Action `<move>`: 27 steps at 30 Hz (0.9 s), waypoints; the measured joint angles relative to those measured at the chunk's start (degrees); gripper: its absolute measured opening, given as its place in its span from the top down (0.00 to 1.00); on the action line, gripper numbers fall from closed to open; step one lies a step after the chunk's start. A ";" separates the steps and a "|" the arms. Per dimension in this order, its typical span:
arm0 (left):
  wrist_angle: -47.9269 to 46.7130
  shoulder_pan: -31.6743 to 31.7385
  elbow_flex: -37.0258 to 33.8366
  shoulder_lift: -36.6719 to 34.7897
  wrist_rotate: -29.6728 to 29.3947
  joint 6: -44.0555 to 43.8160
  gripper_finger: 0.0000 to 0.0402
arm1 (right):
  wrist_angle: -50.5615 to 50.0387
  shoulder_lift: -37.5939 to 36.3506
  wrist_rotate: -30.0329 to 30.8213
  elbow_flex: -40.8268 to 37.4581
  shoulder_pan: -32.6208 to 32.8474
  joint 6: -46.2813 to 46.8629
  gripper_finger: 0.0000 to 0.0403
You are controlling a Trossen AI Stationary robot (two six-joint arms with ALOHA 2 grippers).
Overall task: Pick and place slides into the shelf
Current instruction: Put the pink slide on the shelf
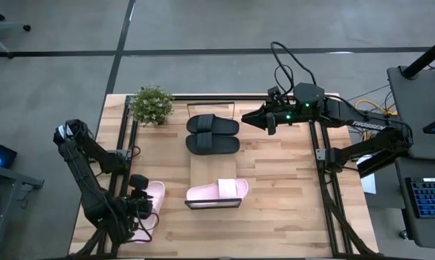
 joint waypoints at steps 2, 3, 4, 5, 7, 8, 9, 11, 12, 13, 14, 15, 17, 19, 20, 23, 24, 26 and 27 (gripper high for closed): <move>-0.05 -0.47 -0.03 1.55 0.29 -2.69 0.87 | 0.00 0.00 -0.01 0.00 -0.02 0.18 0.65; -0.02 -0.85 -0.09 2.55 0.42 -3.71 0.87 | 0.00 0.00 -0.01 0.00 -0.01 0.25 0.65; -0.02 -1.26 -0.17 3.61 0.64 -4.17 0.87 | 0.00 0.00 0.00 0.00 -0.02 0.39 0.65; -0.04 -1.70 -0.17 4.58 0.88 -4.80 0.87 | 0.00 0.00 -0.01 0.00 -0.02 0.42 0.65; 0.08 -2.46 -0.17 6.48 1.92 -6.00 0.87 | 0.00 0.00 0.00 0.00 -0.01 0.44 0.65; 0.11 -2.81 -0.17 7.38 2.61 -6.76 0.87 | 0.00 0.00 0.00 0.00 -0.02 0.44 0.65; 0.14 -3.12 -0.17 8.15 3.36 -7.37 0.87 | 0.00 0.00 -0.02 0.00 -0.02 0.44 0.65; 0.64 -3.89 -0.17 9.22 4.17 -8.93 0.87 | 0.00 0.00 -0.01 0.00 -0.02 0.60 0.65; 0.64 -4.37 -0.11 9.62 4.44 -9.83 0.87 | 0.00 0.00 -0.02 0.00 -0.02 0.66 0.65; 0.78 -4.78 0.03 9.92 4.60 -10.47 0.87 | 0.00 0.00 -0.02 0.00 -0.02 0.66 0.65; 1.15 -5.17 0.27 10.07 4.68 -11.25 0.87 | 0.00 0.00 -0.02 0.00 -0.02 0.66 0.65; 1.64 -5.50 0.51 10.11 4.71 -11.72 0.87 | -0.02 0.00 -0.02 0.00 0.00 0.66 0.65; 2.44 -6.03 0.79 10.00 4.65 -12.99 0.87 | -0.02 0.00 -0.02 0.00 -0.02 0.66 0.65; 3.36 -6.38 0.79 9.60 4.66 -14.59 0.87 | -0.02 0.00 -0.02 0.00 -0.04 0.66 0.65; 3.58 -6.58 0.81 9.54 4.63 -15.48 0.87 | -0.02 0.00 -0.02 0.00 -0.04 0.66 0.65; 3.56 -7.09 0.79 9.92 4.63 -16.35 0.87 | -0.02 0.01 -0.01 0.00 -0.04 0.66 0.65; 3.55 -7.10 0.79 10.20 4.69 -16.35 0.87 | -0.02 0.08 0.00 0.00 -0.04 0.65 0.65; 3.62 -7.08 0.68 10.76 4.69 -16.36 0.87 | -0.02 0.24 0.00 0.00 -0.04 0.63 0.65; 3.70 -7.07 0.65 11.00 4.69 -16.37 0.87 | -0.02 0.34 0.00 0.00 -0.04 0.63 0.65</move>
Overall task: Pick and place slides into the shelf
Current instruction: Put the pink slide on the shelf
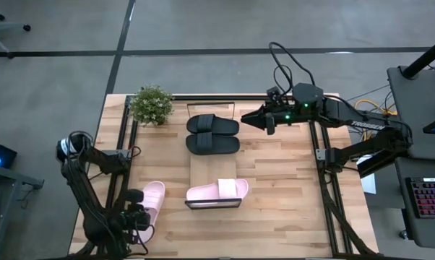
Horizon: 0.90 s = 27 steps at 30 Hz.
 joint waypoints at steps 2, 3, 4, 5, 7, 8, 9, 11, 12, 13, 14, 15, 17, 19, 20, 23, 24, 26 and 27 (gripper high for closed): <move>0.61 0.01 -0.13 0.44 0.00 -0.05 0.87 | 0.00 0.21 -0.01 0.00 0.00 -0.01 0.65; 0.88 -0.01 -0.19 0.78 0.02 -0.29 0.87 | 0.02 0.33 0.00 0.00 0.00 -0.02 0.65; 0.89 0.00 -0.29 1.14 0.00 -0.86 0.87 | 0.00 0.39 0.00 0.00 0.00 0.00 0.65; 0.82 -0.01 -0.55 1.49 0.11 -1.15 0.87 | 0.00 0.48 0.00 0.00 0.00 0.00 0.65; 0.73 0.00 -0.72 2.45 0.36 -1.48 0.87 | 0.04 0.67 -0.02 0.02 0.00 0.00 0.65; 0.80 0.01 -0.79 2.99 0.38 -1.49 0.87 | 0.03 0.71 -0.01 0.01 0.00 -0.02 0.65; 0.73 0.01 -0.93 3.58 0.43 -1.50 0.87 | 0.04 0.73 -0.02 0.02 0.00 -0.01 0.65; 0.77 0.01 -1.11 4.86 0.51 -1.51 0.87 | 0.10 0.81 -0.02 0.02 0.00 0.00 0.65; 0.85 0.01 -1.18 5.42 0.52 -1.51 0.87 | 0.13 0.85 -0.02 0.02 0.00 0.00 0.65; 0.89 -0.01 -1.24 6.00 0.52 -1.53 0.87 | 0.13 0.88 -0.02 0.02 0.00 0.00 0.65; 0.81 0.03 -1.24 6.56 0.52 -1.51 0.87 | 0.13 0.91 -0.02 0.02 0.00 0.00 0.65; 0.73 0.12 -1.24 7.08 0.56 -1.51 0.87 | 0.13 0.93 -0.02 0.02 0.00 0.00 0.65; 0.42 0.15 -1.22 7.96 0.62 -1.51 0.87 | 0.15 0.91 -0.02 0.02 0.00 0.15 0.65; 0.11 0.15 -1.22 8.38 0.94 -1.53 0.87 | 0.17 0.91 -0.02 0.02 0.02 0.24 0.65; 0.13 0.15 -1.24 8.37 1.13 -1.54 0.87 | 0.17 0.92 -0.02 0.02 0.02 0.27 0.65; -1.45 0.15 -1.22 7.78 0.51 -2.50 0.87 | 0.18 0.92 -0.02 0.02 0.02 0.44 0.65; -2.81 0.12 -1.16 7.63 0.23 -2.55 0.87 | 0.19 0.91 -0.02 0.02 0.02 0.44 0.65; -4.81 0.15 -1.20 7.35 -0.49 -2.59 0.87 | 0.19 0.91 -0.02 0.02 0.02 0.44 0.65; -5.16 0.15 -1.37 7.20 -0.86 -2.60 0.87 | 0.19 0.93 -0.02 0.02 0.02 0.44 0.65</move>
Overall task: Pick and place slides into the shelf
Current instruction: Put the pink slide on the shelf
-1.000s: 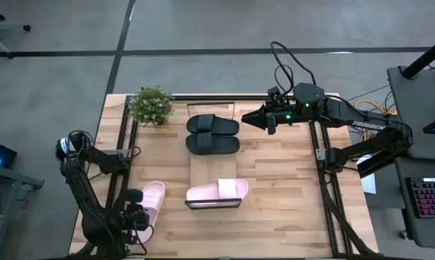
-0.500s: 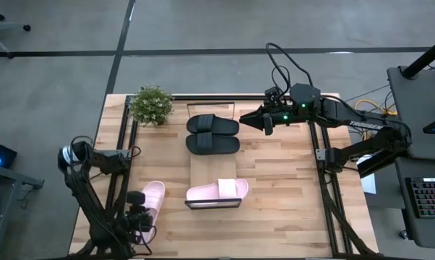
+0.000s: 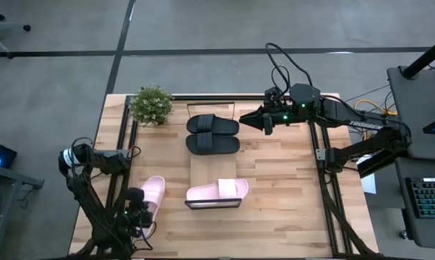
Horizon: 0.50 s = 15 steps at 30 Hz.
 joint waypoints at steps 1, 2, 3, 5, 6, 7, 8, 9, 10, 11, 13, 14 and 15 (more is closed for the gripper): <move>-0.20 0.00 -0.27 -0.07 -0.39 0.00 0.87 | 0.00 -0.02 0.00 0.00 0.00 0.00 0.65; -0.21 0.00 -0.54 -0.07 -0.68 0.00 0.87 | 0.02 -0.02 0.00 0.00 0.00 0.00 0.65; 0.02 0.01 -0.83 -0.07 -0.70 -0.02 0.87 | 0.02 -0.02 0.00 0.00 0.00 0.00 0.65; 0.53 0.02 -1.34 -0.07 -0.78 -0.04 0.87 | 0.02 -0.02 0.00 0.00 0.00 0.00 0.65; 0.74 0.02 -1.57 -0.07 -0.85 -0.06 0.87 | 0.05 -0.02 0.00 0.00 0.00 0.01 0.65; 1.06 0.02 -1.83 -0.07 -0.95 -0.07 0.87 | 0.23 -0.02 0.00 0.00 0.00 0.00 0.65; 1.43 0.02 -2.05 -0.07 -1.03 -0.07 0.87 | 0.55 -0.02 0.00 0.00 0.00 0.00 0.65; 1.87 0.04 -2.26 -0.07 -1.12 -0.07 0.87 | 0.90 -0.02 0.00 0.00 0.00 0.00 0.65; 2.35 0.04 -2.49 -0.07 -1.27 -0.07 0.87 | 1.32 -0.02 0.00 0.00 0.00 0.00 0.65; 2.91 0.05 -2.84 -0.07 -1.61 -0.09 0.87 | 1.84 -0.02 0.00 0.00 0.00 0.02 0.65; 4.25 0.19 -3.60 -0.07 -2.14 -0.17 0.87 | 2.80 -0.02 0.00 0.00 0.02 0.25 0.65; 4.89 0.36 -4.06 -0.08 -2.23 -0.56 0.87 | 3.13 -0.02 0.00 0.00 0.02 0.37 0.65; 5.08 0.50 -4.41 -0.07 -2.22 -1.40 0.87 | 3.33 -0.02 0.00 0.00 0.02 0.43 0.65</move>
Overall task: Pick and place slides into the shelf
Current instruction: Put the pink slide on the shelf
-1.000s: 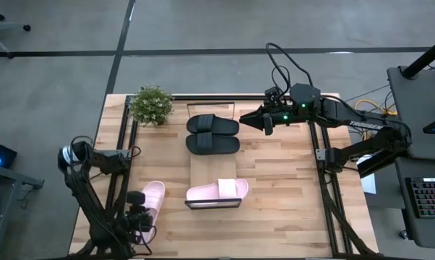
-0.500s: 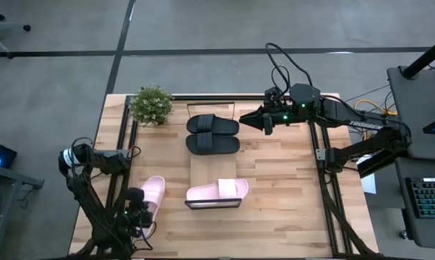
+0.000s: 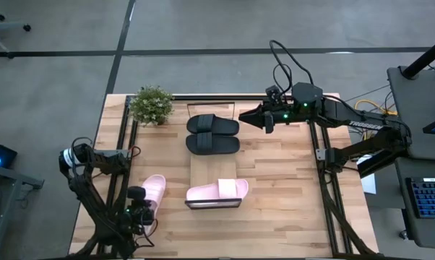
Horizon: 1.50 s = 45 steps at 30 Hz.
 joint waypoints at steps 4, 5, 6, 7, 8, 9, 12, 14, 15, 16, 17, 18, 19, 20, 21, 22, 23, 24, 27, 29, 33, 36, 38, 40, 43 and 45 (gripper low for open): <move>-1.04 0.66 -0.86 0.09 -0.01 -1.35 0.88 | 0.34 0.00 0.00 0.00 0.00 0.07 0.65; -1.00 0.78 -0.94 0.09 -0.02 -1.30 0.90 | 0.38 0.00 0.00 0.00 0.00 0.25 0.65; -1.02 0.83 -0.99 0.09 -0.03 -1.26 0.93 | 0.43 0.00 0.00 0.00 0.00 0.36 0.65; -0.98 0.86 -0.99 0.09 -0.05 -1.26 0.96 | 0.43 0.00 0.00 0.00 0.00 0.44 0.65; -0.92 0.86 -1.01 0.09 -0.07 -1.26 0.98 | 0.47 0.00 0.00 0.00 0.00 0.44 0.65; -0.76 0.89 -1.05 0.09 -0.16 -1.26 0.99 | 0.47 0.00 0.00 0.00 0.00 0.46 0.65; -0.63 0.99 -1.06 0.09 -0.25 -1.21 1.00 | 0.47 0.00 0.00 0.00 0.00 0.66 0.65; -0.72 1.01 -1.03 0.09 -0.41 -0.50 1.00 | 0.47 0.00 0.00 0.00 0.00 0.66 0.65; -0.81 1.01 -0.87 0.09 -0.63 0.40 1.00 | 0.47 0.00 0.00 0.00 0.00 0.66 0.65; -0.83 1.01 -0.66 0.05 -1.00 1.71 1.00 | 0.47 0.00 0.00 0.00 0.00 0.66 0.65; -0.90 1.03 -0.48 -0.06 -1.50 2.64 1.00 | 0.45 0.00 0.00 0.00 0.00 0.64 0.65; -1.32 1.11 -0.24 -0.19 -1.64 3.26 1.00 | 0.44 0.00 0.00 0.00 0.00 0.64 0.65; -2.17 1.15 0.05 -0.32 -2.06 3.49 1.00 | 0.41 0.00 0.00 0.00 0.00 0.64 0.65; -3.36 1.18 0.39 -0.47 -2.71 3.47 1.00 | 0.38 0.00 0.02 0.00 0.00 0.62 0.65; -4.60 1.20 0.72 -0.70 -3.22 3.46 1.00 | 0.36 0.10 0.01 0.00 0.00 0.62 0.65; -5.81 1.20 0.90 -1.09 -3.94 3.45 1.00 | 0.37 0.17 0.01 0.00 0.00 0.62 0.65; -6.96 1.23 1.07 -1.62 -4.62 3.44 1.00 | 0.29 0.22 0.00 0.00 0.00 0.63 0.65; -7.78 1.28 1.13 -2.31 -5.24 3.40 1.00 | 0.22 0.26 0.02 0.00 0.00 0.62 0.65; -8.69 1.49 1.17 -4.66 -6.62 3.05 1.00 | 0.38 0.79 0.00 0.00 0.00 0.62 0.65; -9.09 1.49 1.16 -6.04 -7.82 3.09 1.00 | -0.02 1.05 0.02 0.00 0.00 0.62 0.65; -11.25 1.49 1.12 -8.31 -8.75 3.09 1.00 | 0.16 2.20 0.00 0.00 0.00 0.68 0.65; -11.09 1.49 1.11 -9.41 -8.85 3.02 1.00 | 0.17 3.13 -0.31 0.00 0.00 0.87 0.65; -10.36 1.47 1.12 -9.71 -8.85 3.08 1.00 | 0.28 3.61 -0.45 0.00 0.00 0.89 0.65; -9.16 1.45 1.37 -9.83 -8.72 3.11 1.00 | 0.27 3.65 -0.47 0.00 0.00 0.90 0.65; -7.56 1.42 1.76 -10.06 -8.52 4.48 1.00 | 0.32 3.60 -0.48 0.00 0.00 0.88 0.65; -5.96 1.45 1.76 -10.12 -8.41 5.92 1.00 | 0.29 3.58 -0.48 0.00 0.00 0.88 0.65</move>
